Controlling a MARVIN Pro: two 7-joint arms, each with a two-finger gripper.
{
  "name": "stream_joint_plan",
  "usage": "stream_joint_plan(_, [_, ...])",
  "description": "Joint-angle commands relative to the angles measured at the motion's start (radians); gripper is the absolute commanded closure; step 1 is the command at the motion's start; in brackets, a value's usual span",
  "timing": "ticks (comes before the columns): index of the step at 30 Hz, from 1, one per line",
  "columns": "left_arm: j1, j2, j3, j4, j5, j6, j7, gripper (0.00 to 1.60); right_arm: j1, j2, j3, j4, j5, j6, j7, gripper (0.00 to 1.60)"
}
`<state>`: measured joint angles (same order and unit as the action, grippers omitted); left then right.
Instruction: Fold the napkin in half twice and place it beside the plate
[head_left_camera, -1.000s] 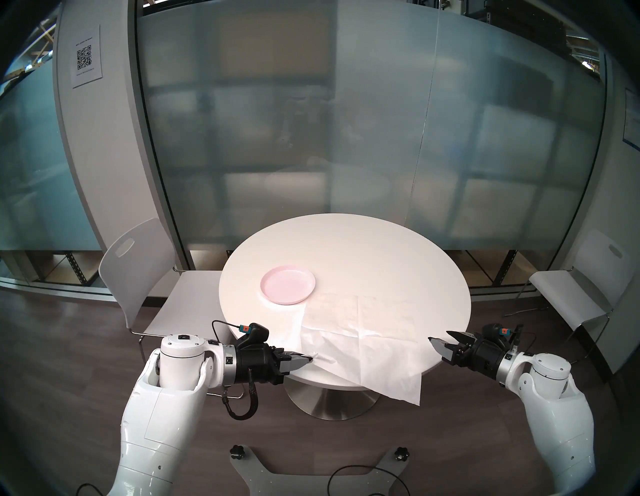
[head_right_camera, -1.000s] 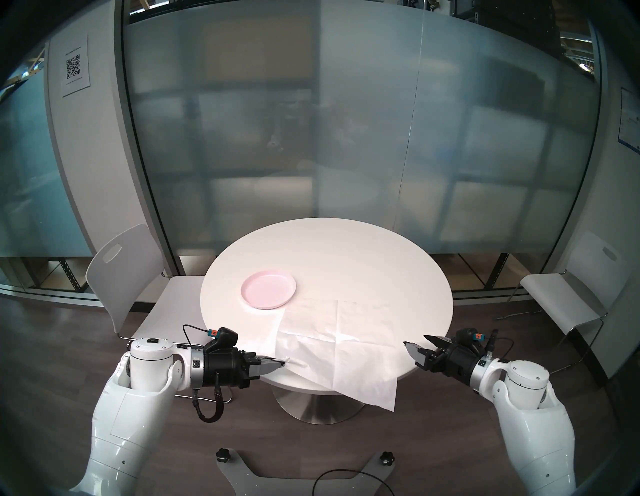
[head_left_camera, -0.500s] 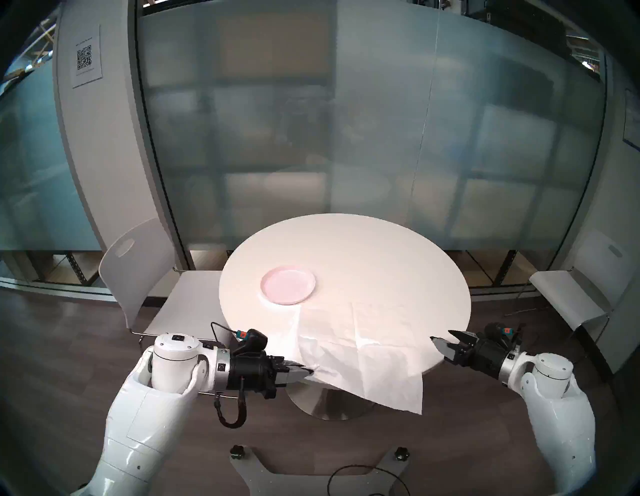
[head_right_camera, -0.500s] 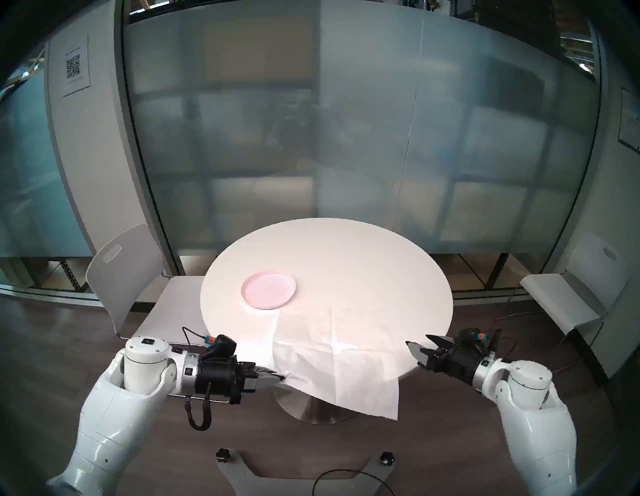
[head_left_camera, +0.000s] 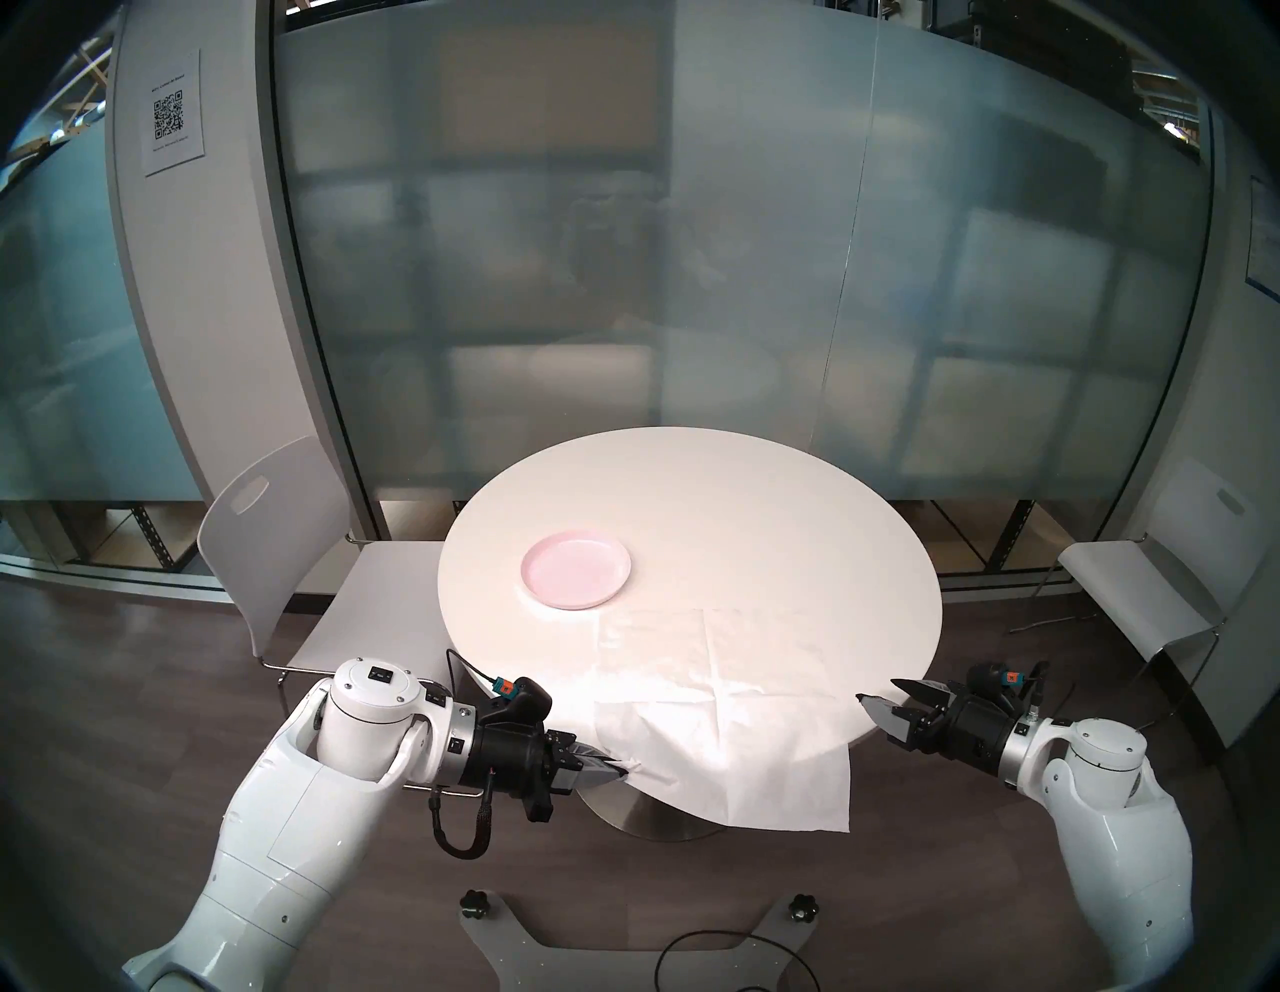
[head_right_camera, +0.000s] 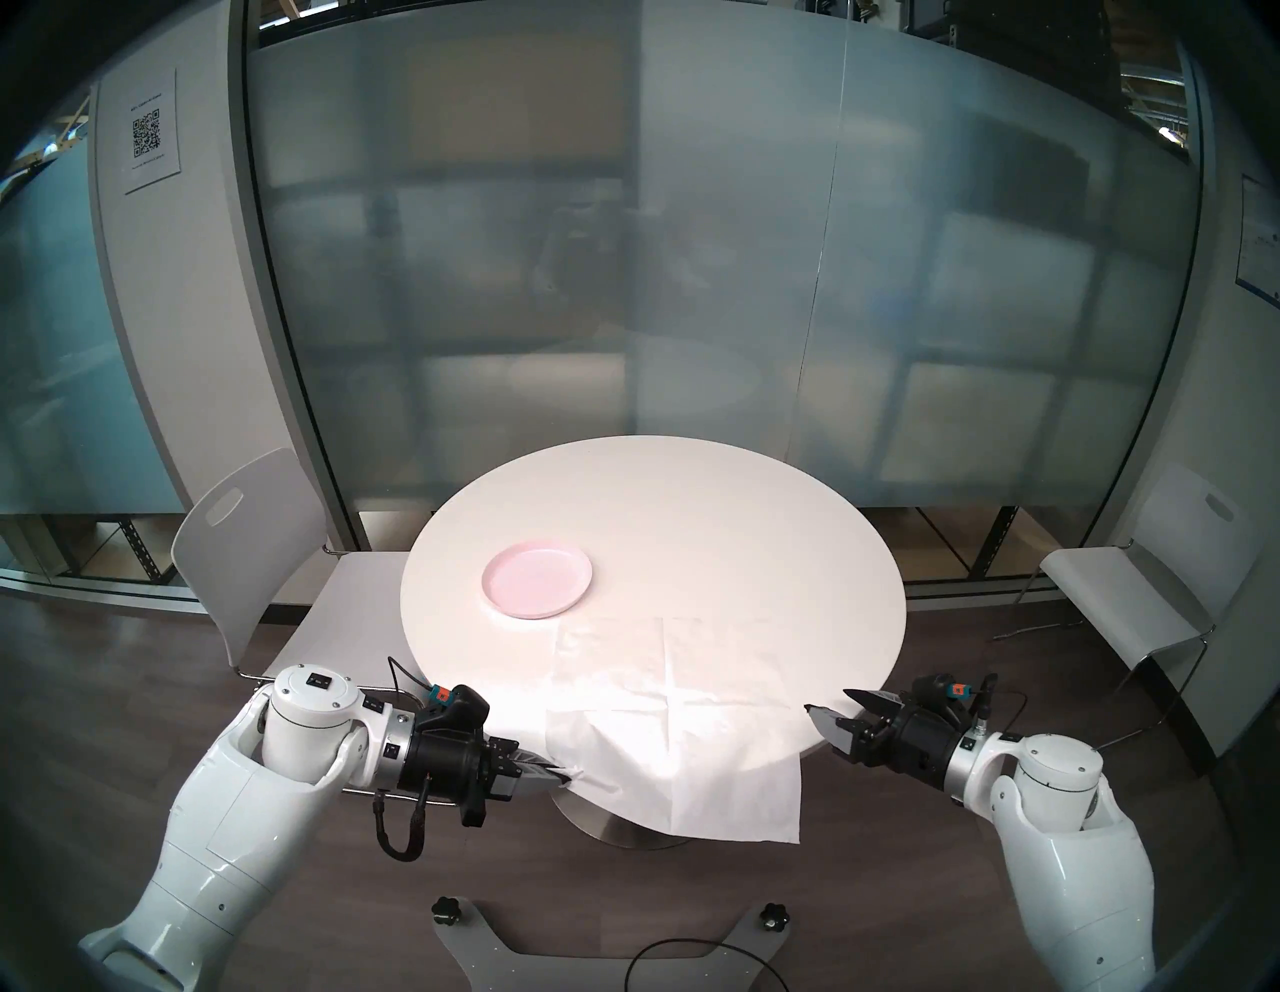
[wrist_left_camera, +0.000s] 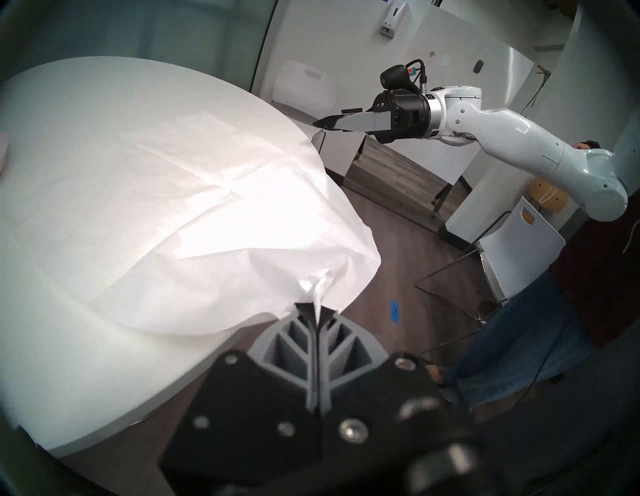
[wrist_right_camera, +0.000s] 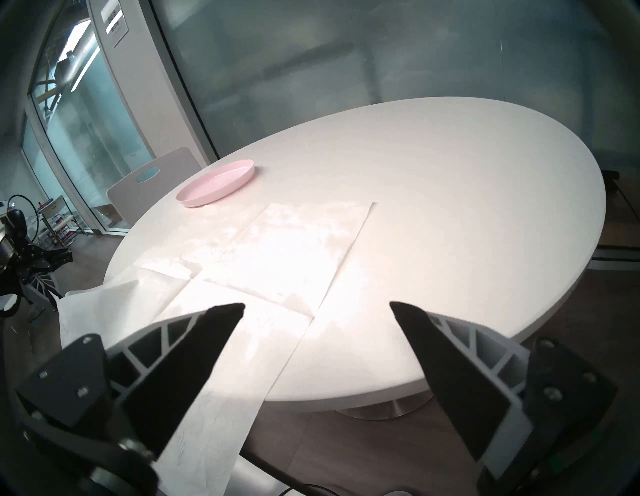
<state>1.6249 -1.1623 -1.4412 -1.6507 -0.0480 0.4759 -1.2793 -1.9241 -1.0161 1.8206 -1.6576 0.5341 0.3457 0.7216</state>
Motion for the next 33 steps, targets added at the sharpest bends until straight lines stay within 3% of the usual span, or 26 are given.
stream_joint_plan(1, [-0.031, -0.007, -0.016, -0.042, -0.004, -0.023, 0.008, 1.59, 0.018, 0.003, -0.006, -0.017, 0.002, -0.005, 0.007, 0.0])
stream_joint_plan(8, [-0.011, 0.006, -0.013, -0.089, 0.013, -0.061, 0.009, 1.6, 0.039, -0.002, -0.033, -0.004, 0.002, -0.005, 0.009, 0.0])
stream_joint_plan(18, [0.001, 0.031, 0.01, -0.119, 0.046, -0.108, -0.002, 1.6, 0.128, 0.007, -0.134, 0.04, -0.029, -0.002, 0.018, 0.0])
stream_joint_plan(33, [-0.064, 0.031, 0.037, -0.101, 0.088, -0.14, -0.019, 1.6, 0.213, 0.009, -0.229, 0.107, -0.089, -0.002, 0.038, 0.0])
